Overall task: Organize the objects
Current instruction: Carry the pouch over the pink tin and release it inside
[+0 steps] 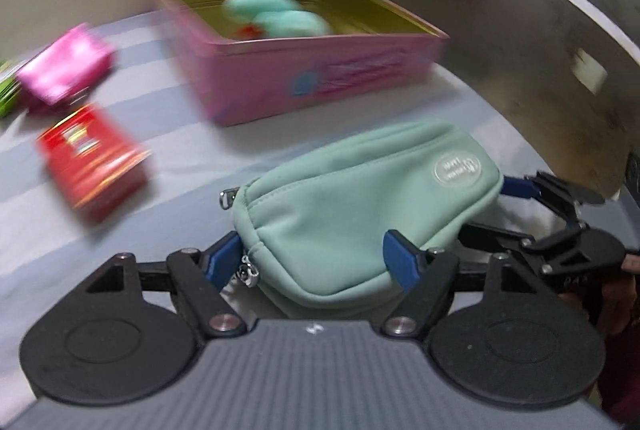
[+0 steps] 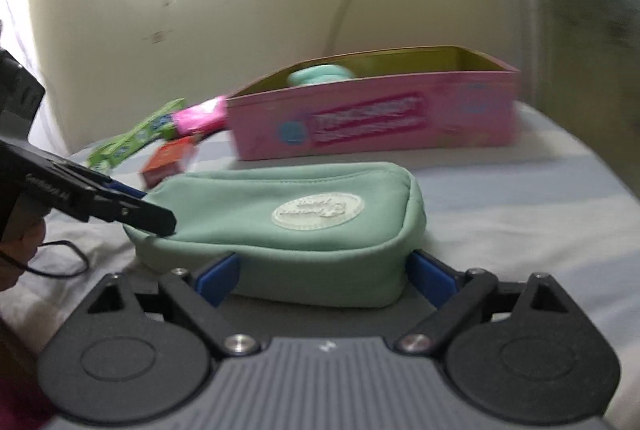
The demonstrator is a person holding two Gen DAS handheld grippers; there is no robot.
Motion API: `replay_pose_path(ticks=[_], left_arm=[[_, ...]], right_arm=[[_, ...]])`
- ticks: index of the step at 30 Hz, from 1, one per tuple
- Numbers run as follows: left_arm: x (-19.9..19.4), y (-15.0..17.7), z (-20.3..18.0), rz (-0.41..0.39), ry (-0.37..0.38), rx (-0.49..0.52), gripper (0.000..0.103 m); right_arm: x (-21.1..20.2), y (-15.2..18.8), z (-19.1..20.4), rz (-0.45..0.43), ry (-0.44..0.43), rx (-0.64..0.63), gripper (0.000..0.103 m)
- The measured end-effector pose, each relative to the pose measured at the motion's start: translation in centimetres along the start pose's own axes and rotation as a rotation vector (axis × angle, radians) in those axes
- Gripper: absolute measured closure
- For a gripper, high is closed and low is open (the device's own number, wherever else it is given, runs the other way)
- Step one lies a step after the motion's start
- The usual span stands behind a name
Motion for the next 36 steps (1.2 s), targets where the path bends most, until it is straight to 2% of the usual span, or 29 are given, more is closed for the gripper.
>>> replay_pose_path(ticks=[2,4,6,8,11,13,16,20,24,31,36], left_arm=[[1.4,-0.5,-1.2,0.022,0.027,0.019,0.018],[2.2,-1.1,-1.8,0.029,0.018,0.033,0.02],[1.8,-2.8,-2.2,0.015,0.027,0.077,0.029],[0.7,-5.6,-2.3,-0.025,0.047,0.085,0.03],[-1.5,-10.8,-2.3,-0.127,0.049,0.104,0.03],[-2.0,-13.6,-2.1,-0.191,0.024,0.128,0.03],[-0.9,-17.0,-1.5,-0.25,-0.049,0.178,0.029],[2.5,-20.8,1.5,-0.245,-0.098,0.12,0.029],[6.9,-23.4,5.1,-0.219,-0.133,0.04,0.029],[12.9,-25.2,9.8,-0.181,-0.186,-0.034,0.029],[15.5,-24.8,12.6,-0.152,-0.277,-0.081,0.03]], right_arm=[[-0.7,0.4,-1.2,-0.007,0.02,0.014,0.012],[-1.2,0.3,-2.0,-0.027,0.053,0.013,0.02],[-1.7,-0.8,-2.7,-0.065,0.082,0.006,0.022],[-2.5,-3.3,-3.2,-0.134,0.075,0.008,0.022],[-3.5,-8.3,-3.6,-0.262,0.047,0.005,0.023],[-2.9,-11.4,-3.8,-0.312,0.048,-0.012,0.022],[-0.5,-14.9,-4.6,-0.338,0.053,-0.044,0.022],[4.7,-18.8,-6.4,-0.28,0.033,-0.035,0.022],[11.0,-21.6,-8.7,-0.168,0.013,0.014,0.022],[20.0,-21.9,-11.5,0.035,0.034,0.104,0.022],[24.8,-20.6,-11.4,0.142,0.051,0.095,0.023]])
Point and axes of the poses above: each gripper's, at about its wrist camera, not at the fingertips, and x roughly the way its jaws point, z to its left, y to its underside, the point moved 10 cm from there along x, roughly the way its jaws point, and after that the axes turned 7 degrees about -z, right-handed, at the moved point
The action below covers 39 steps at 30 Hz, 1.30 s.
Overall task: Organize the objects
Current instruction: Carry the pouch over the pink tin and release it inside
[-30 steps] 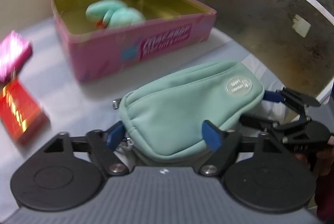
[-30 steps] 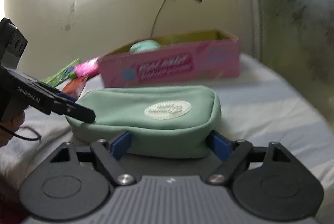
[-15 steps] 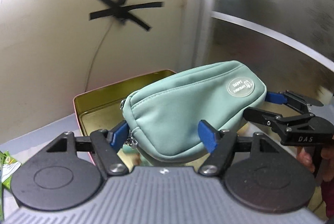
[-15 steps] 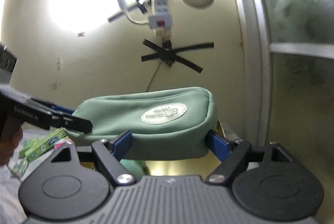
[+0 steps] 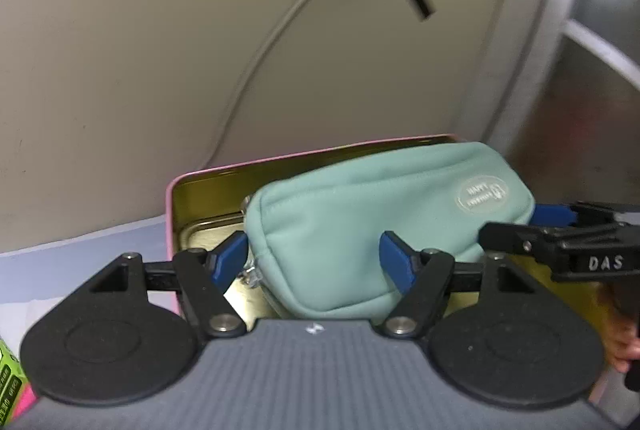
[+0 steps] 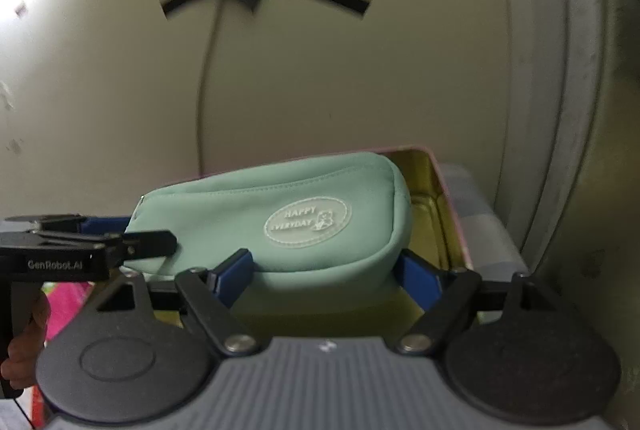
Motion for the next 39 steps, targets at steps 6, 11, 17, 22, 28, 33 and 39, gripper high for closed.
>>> replay_pose_path(ticks=[6,11,17,22,28,33,39], left_arm=[[0.7,0.6,0.1,0.008,-0.067,0.048,0.029],[0.5,0.5,0.0,0.005,-0.096,0.056,0.029],[0.3,0.8,1.1,0.012,-0.109,0.075,0.029],[-2.1,1.2,0.3,-0.003,-0.115,0.102,0.029],[-8.6,2.0,-2.4,-0.045,-0.058,0.102,0.028],[-13.7,4.7,-5.3,-0.054,0.006,0.136,0.027],[-18.0,9.5,-5.6,-0.036,0.042,0.113,0.027]], right_arm=[[2.2,1.2,1.0,0.044,-0.012,-0.026,0.019],[1.6,1.5,0.7,0.017,0.001,-0.016,0.018],[1.0,0.2,1.0,-0.036,0.025,-0.035,0.018],[-3.0,0.1,2.3,-0.083,0.023,-0.056,0.018],[-11.3,1.9,4.4,-0.172,-0.009,-0.09,0.017],[-16.7,6.1,5.7,-0.178,-0.016,-0.101,0.017],[-19.6,12.9,7.3,-0.125,-0.013,-0.092,0.02]])
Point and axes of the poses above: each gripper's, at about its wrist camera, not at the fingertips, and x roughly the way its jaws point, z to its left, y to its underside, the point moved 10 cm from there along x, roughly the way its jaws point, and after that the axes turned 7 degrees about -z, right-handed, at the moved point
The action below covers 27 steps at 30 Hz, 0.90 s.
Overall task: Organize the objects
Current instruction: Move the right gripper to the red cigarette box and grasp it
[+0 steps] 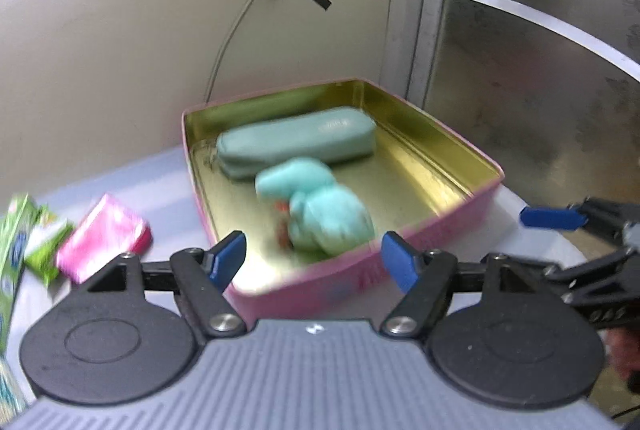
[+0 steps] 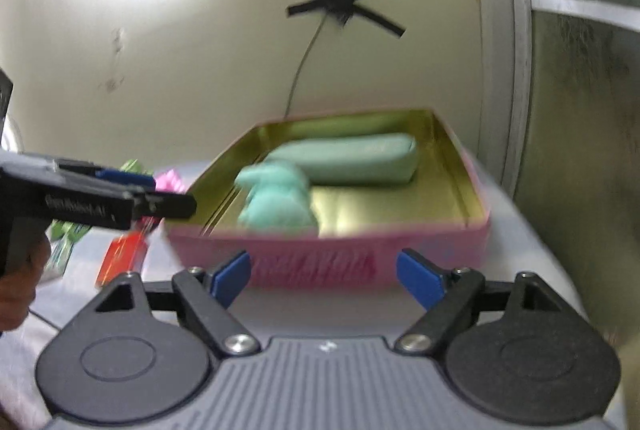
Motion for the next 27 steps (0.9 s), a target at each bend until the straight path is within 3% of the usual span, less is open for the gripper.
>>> replay_pose_path(ticks=[8,13,14,18,20,24,27], left_arm=[[-8.0,10.9,1.6,-0.016,-0.017,0.018,0.027],[-12.1,17.2,5.3,-0.009,-0.106,0.059,0.027],[-13.1,18.2,6.6,-0.014,-0.137,0.064,0.027],[-15.2,20.7,12.1,0.006,-0.243,0.01,0.025],[-16.1,21.5,14.5,-0.002,-0.257,-0.056,0.017],[-17.7,22.2,20.0,-0.033,-0.373,-0.151,0.017],[-18.7,22.2,22.9,-0.064,-0.41,-0.233,0.017]], right_arm=[[-1.8,7.1,5.4,0.029,-0.072,0.044,0.029],[-1.6,11.3,6.5,0.035,-0.032,0.151,0.032],[-1.8,11.6,6.7,0.003,-0.022,0.169,0.032],[-2.2,12.5,8.9,-0.009,-0.023,0.158,0.034],[-2.0,12.8,10.7,0.018,-0.063,0.128,0.034],[-0.7,13.1,15.7,0.066,-0.135,0.008,0.034],[0.4,13.5,20.1,0.087,-0.193,-0.113,0.03]])
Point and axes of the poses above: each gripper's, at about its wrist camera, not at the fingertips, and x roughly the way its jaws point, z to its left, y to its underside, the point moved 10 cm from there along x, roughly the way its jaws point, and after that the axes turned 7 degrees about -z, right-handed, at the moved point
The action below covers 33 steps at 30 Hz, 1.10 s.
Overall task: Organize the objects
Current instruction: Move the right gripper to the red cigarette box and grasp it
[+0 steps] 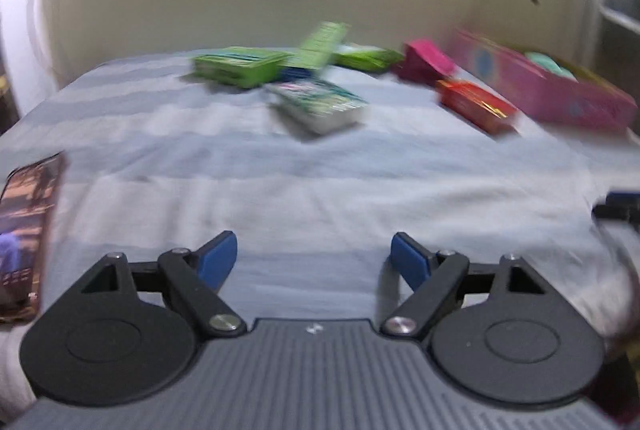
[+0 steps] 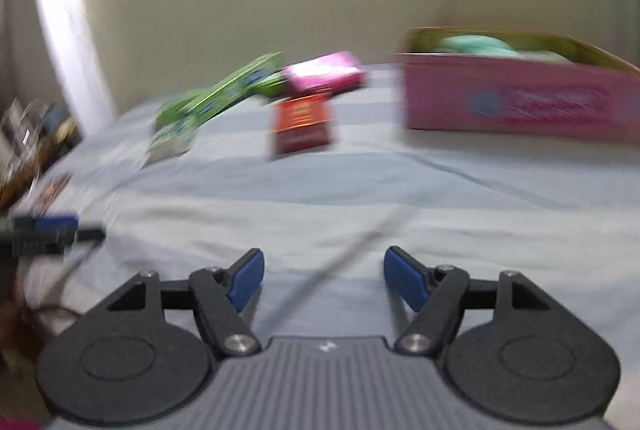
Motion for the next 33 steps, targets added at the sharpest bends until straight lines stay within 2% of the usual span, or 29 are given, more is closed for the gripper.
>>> replay_pose_path(ticks=[2,5,9,11,13,15,17,18,19,20,22,24,29,32,33], left_arm=[[0.0,-0.3,0.9,-0.012,-0.006,-0.032,0.017],[-0.2,-0.1,1.5,-0.038,-0.007,-0.059,0.015],[-0.2,0.1,0.8,-0.057,0.004,-0.064,0.005],[-0.1,0.3,0.7,-0.056,-0.005,-0.056,0.004],[-0.1,0.3,0.7,-0.049,-0.005,-0.06,0.004],[-0.1,0.1,0.9,-0.036,0.007,-0.083,0.004],[-0.1,-0.1,1.3,-0.026,0.026,-0.119,0.004],[-0.1,-0.2,1.4,-0.021,0.031,-0.133,0.004],[-0.1,-0.3,1.5,-0.016,0.035,-0.143,0.004],[0.0,-0.4,1.5,-0.01,0.04,-0.146,0.004],[0.2,-0.5,1.4,-0.001,0.044,-0.142,0.005],[0.3,-0.5,1.0,0.008,0.054,-0.136,0.005],[0.8,-0.8,-0.9,0.039,0.12,-0.115,0.005],[1.2,-1.3,-2.7,0.05,0.165,-0.095,0.005],[1.3,-1.4,-3.4,0.053,0.178,-0.086,0.005]], right_arm=[[1.3,-0.4,2.1,0.009,-0.02,-0.069,0.027],[3.4,-1.6,3.3,0.009,-0.016,-0.098,0.024],[6.3,-3.8,2.5,0.009,0.019,-0.044,0.017],[8.0,-4.9,2.1,0.006,0.035,-0.061,0.017],[9.7,-5.8,1.8,-0.002,0.067,-0.09,0.008],[11.5,-6.4,1.1,0.013,0.094,-0.087,0.004],[12.5,-7.0,1.0,0.006,0.071,-0.055,0.008],[12.6,-6.9,1.0,0.01,0.061,-0.051,0.015],[12.4,-6.9,1.1,-0.002,0.057,-0.06,0.043],[12.1,-6.8,1.4,-0.017,0.042,-0.081,0.046],[11.1,-6.2,2.0,-0.02,0.004,-0.131,0.046],[9.1,-5.1,2.4,-0.023,-0.07,-0.131,0.046],[3.2,-1.8,1.8,0.0,-0.205,-0.157,0.046],[-0.2,-0.1,-0.1,-0.001,-0.196,-0.16,0.046],[-1.3,0.2,-1.1,-0.015,-0.169,-0.151,0.04]])
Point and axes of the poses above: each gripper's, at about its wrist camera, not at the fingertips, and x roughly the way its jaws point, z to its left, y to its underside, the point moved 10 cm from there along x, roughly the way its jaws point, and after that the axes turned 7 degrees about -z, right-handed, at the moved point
